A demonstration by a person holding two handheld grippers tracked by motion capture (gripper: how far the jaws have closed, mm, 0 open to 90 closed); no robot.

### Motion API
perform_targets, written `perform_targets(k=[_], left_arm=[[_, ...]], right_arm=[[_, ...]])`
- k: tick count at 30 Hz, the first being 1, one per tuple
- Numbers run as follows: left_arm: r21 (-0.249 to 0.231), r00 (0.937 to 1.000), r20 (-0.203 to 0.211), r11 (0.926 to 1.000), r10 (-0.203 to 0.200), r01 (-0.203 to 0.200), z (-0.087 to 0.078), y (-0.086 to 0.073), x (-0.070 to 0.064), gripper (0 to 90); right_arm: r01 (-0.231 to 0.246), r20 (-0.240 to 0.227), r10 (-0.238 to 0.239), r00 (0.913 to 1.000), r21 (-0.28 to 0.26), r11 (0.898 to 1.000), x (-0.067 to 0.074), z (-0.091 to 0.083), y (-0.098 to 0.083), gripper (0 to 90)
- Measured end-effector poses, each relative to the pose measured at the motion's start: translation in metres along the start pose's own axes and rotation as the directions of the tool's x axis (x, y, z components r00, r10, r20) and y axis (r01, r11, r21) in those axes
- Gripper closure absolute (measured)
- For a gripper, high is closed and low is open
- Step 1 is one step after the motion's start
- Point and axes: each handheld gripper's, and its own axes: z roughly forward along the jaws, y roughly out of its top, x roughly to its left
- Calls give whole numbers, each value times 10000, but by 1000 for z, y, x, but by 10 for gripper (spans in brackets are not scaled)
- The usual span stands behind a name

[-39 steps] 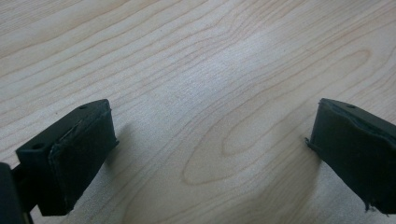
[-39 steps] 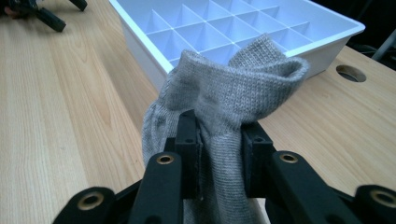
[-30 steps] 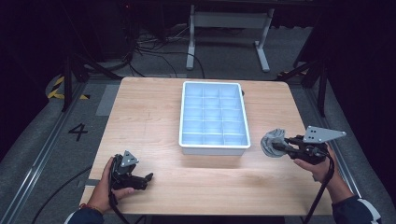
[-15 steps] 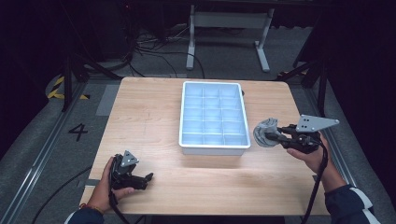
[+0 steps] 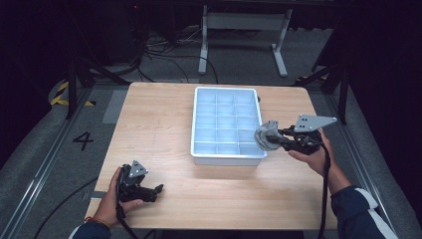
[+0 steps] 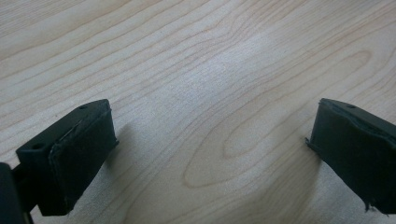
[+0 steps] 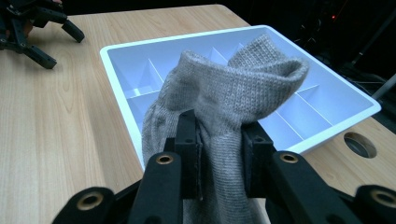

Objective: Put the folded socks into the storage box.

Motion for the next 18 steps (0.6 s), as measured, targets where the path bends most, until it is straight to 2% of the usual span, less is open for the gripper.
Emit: perform_targets(k=[8, 18], left_arm=[[-3, 10000, 0, 10000, 10, -10, 0, 0, 0, 5], [-5, 9999, 15, 9999, 113, -113, 0, 0, 1, 7]], right_arm=[[-24, -84, 26, 10000, 261, 9997, -2, 19, 5, 734], [111, 231, -132, 9996, 881, 9961, -6, 41, 8, 735]])
